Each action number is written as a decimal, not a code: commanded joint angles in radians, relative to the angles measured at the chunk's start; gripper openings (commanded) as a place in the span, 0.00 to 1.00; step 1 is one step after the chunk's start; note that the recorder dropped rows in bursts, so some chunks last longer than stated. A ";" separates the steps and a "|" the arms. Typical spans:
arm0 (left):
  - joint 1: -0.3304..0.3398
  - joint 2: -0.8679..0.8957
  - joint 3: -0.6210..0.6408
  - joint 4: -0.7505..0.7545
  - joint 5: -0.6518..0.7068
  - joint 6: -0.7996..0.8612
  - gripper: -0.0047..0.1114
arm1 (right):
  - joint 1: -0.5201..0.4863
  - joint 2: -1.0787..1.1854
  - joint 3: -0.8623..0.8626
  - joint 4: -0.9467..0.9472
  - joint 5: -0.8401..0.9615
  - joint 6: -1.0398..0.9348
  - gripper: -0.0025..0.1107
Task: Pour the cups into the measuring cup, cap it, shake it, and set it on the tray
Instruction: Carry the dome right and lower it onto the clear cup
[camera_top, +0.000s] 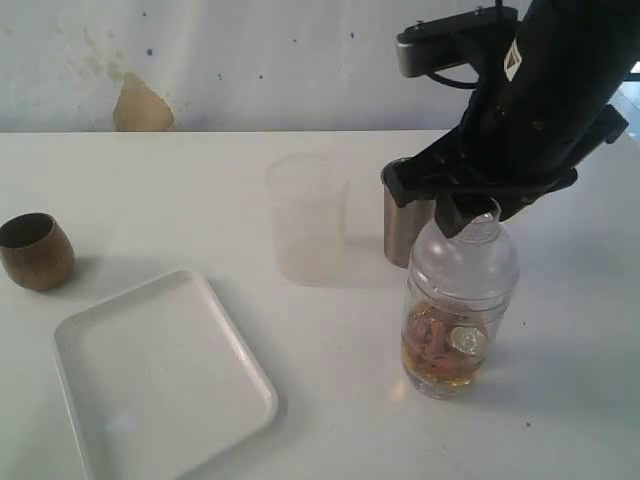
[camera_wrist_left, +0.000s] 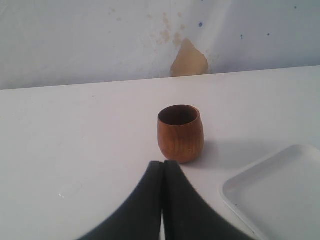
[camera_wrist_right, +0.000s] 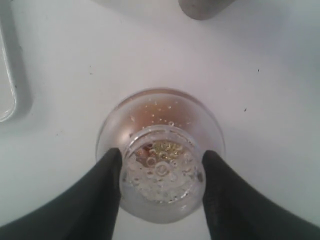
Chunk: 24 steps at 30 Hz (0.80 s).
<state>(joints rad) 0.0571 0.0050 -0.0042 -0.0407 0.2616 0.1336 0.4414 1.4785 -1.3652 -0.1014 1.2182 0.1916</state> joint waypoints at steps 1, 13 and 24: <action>0.000 -0.005 0.004 0.002 -0.005 -0.001 0.04 | -0.005 -0.011 0.010 -0.011 0.003 -0.009 0.02; 0.000 -0.005 0.004 0.002 -0.005 -0.001 0.04 | -0.005 -0.011 0.047 -0.028 0.003 -0.005 0.02; 0.000 -0.005 0.004 0.002 -0.005 -0.001 0.04 | -0.005 -0.011 0.063 -0.032 0.003 -0.012 0.39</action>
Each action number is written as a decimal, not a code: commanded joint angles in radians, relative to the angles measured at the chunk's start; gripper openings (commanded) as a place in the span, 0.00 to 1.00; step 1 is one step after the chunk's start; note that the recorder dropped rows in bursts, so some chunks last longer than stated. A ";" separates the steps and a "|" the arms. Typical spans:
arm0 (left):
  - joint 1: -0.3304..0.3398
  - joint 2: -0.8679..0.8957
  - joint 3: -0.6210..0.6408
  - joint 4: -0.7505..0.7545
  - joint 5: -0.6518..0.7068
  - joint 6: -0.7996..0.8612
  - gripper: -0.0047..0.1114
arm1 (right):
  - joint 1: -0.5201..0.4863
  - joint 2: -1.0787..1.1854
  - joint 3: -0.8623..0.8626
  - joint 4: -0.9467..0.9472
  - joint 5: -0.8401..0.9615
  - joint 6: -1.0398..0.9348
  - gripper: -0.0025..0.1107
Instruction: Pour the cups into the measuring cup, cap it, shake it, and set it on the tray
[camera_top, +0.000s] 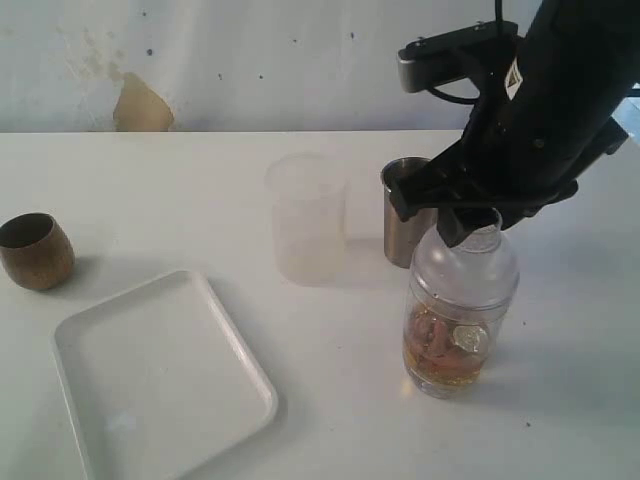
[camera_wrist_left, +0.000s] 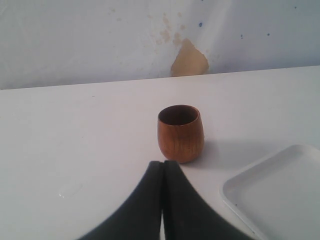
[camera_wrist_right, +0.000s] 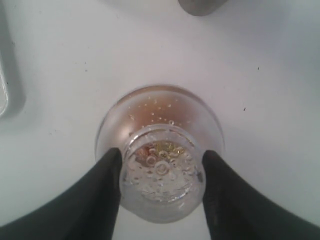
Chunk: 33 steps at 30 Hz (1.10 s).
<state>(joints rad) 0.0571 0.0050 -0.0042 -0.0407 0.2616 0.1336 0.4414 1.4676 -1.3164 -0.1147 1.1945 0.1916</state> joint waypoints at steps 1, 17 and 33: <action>0.000 -0.005 0.004 0.002 -0.005 -0.001 0.04 | -0.005 0.000 0.014 -0.019 0.027 -0.021 0.44; 0.000 -0.005 0.004 0.002 -0.005 -0.001 0.04 | -0.005 -0.014 0.010 -0.031 0.027 -0.102 0.54; 0.000 -0.005 0.004 0.002 -0.005 -0.001 0.04 | -0.005 -0.092 -0.078 0.007 0.005 -0.162 0.43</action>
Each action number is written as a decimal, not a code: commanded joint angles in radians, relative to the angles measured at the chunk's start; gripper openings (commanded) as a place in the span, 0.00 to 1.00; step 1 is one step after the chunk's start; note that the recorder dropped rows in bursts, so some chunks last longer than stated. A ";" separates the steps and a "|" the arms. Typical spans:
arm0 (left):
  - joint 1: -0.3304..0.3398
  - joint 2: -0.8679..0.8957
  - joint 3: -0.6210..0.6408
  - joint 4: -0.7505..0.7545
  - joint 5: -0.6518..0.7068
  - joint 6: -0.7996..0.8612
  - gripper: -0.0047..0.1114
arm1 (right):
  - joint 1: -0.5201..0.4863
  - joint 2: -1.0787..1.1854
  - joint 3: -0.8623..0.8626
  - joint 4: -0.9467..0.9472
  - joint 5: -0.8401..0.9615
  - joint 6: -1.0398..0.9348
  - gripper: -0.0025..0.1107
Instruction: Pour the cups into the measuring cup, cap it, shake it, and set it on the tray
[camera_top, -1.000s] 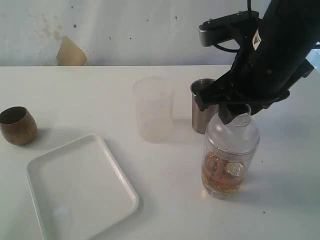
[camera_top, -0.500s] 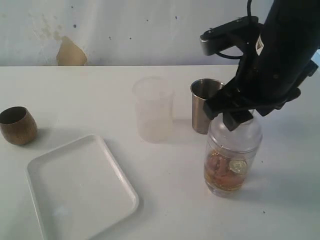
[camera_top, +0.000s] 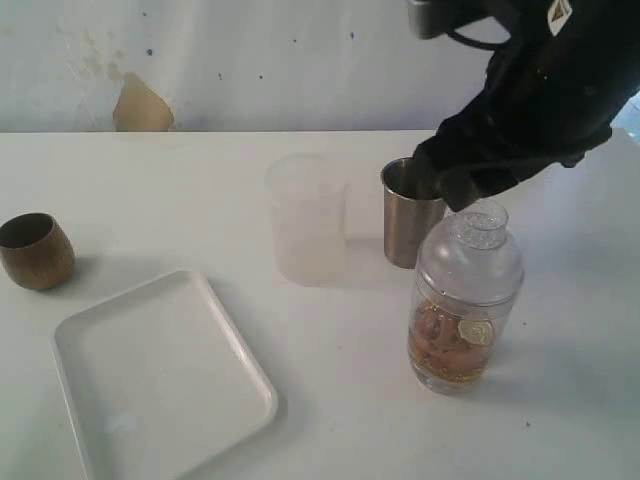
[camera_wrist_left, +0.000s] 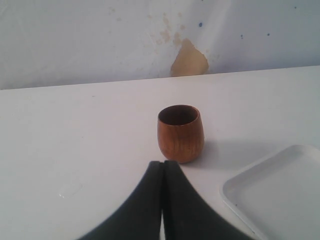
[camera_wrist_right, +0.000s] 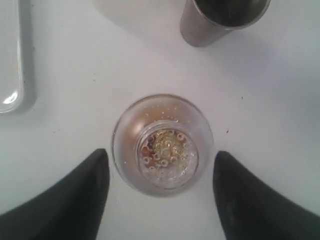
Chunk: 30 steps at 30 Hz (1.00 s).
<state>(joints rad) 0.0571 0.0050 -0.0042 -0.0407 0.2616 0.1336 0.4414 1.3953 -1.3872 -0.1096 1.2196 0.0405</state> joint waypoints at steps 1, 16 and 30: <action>0.000 -0.005 0.004 0.002 -0.005 -0.001 0.04 | -0.005 -0.019 -0.007 0.002 -0.024 -0.011 0.37; 0.000 -0.005 0.004 0.002 -0.005 -0.001 0.04 | -0.005 0.040 -0.007 -0.139 -0.010 0.117 0.02; 0.000 -0.005 0.004 0.002 -0.005 -0.001 0.04 | -0.005 0.083 0.017 -0.098 0.001 0.113 0.02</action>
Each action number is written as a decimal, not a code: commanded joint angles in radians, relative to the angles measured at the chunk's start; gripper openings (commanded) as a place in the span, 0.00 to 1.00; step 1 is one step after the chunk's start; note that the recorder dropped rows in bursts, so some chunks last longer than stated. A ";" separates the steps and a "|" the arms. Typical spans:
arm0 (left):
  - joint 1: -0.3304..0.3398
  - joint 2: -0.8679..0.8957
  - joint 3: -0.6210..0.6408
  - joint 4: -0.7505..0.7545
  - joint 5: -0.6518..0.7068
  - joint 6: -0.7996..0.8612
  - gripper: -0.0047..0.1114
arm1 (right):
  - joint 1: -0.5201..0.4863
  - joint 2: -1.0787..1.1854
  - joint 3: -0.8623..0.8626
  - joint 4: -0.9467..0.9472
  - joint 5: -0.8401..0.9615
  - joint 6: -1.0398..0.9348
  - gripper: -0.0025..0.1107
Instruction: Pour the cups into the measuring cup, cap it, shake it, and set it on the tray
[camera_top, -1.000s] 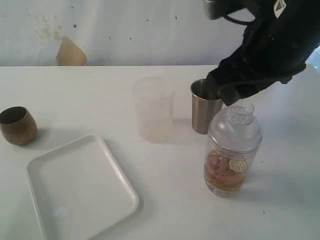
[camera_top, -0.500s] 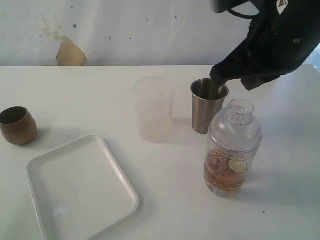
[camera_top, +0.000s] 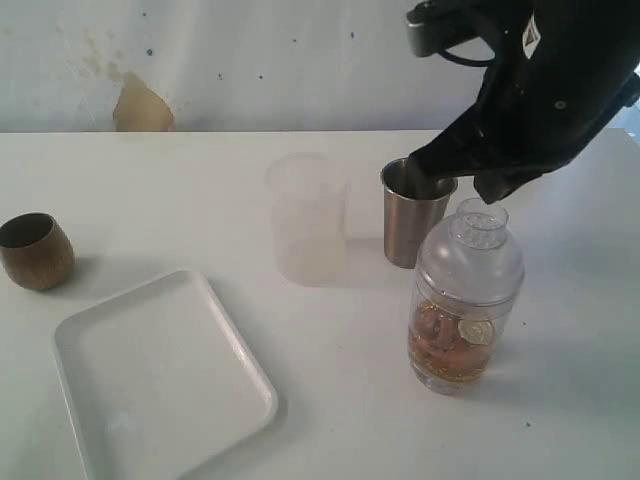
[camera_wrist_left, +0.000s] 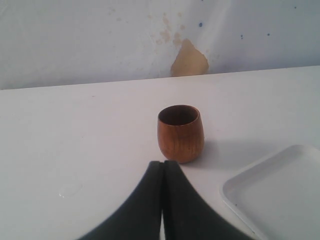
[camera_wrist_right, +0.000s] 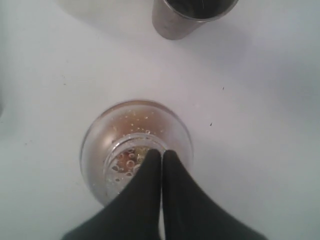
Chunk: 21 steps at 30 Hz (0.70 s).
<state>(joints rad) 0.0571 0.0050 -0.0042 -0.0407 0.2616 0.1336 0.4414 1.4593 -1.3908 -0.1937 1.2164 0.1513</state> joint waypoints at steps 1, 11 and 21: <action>0.000 -0.005 0.004 0.002 -0.005 -0.001 0.04 | -0.005 0.028 0.021 -0.014 0.005 0.002 0.02; 0.000 -0.005 0.004 0.002 -0.005 -0.001 0.04 | -0.005 0.032 0.021 -0.014 0.005 0.002 0.02; 0.000 -0.005 0.004 0.002 -0.005 -0.001 0.04 | -0.005 0.049 0.067 -0.010 0.005 0.002 0.02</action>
<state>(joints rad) 0.0571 0.0050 -0.0042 -0.0407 0.2616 0.1336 0.4414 1.5007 -1.3430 -0.2000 1.2169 0.1513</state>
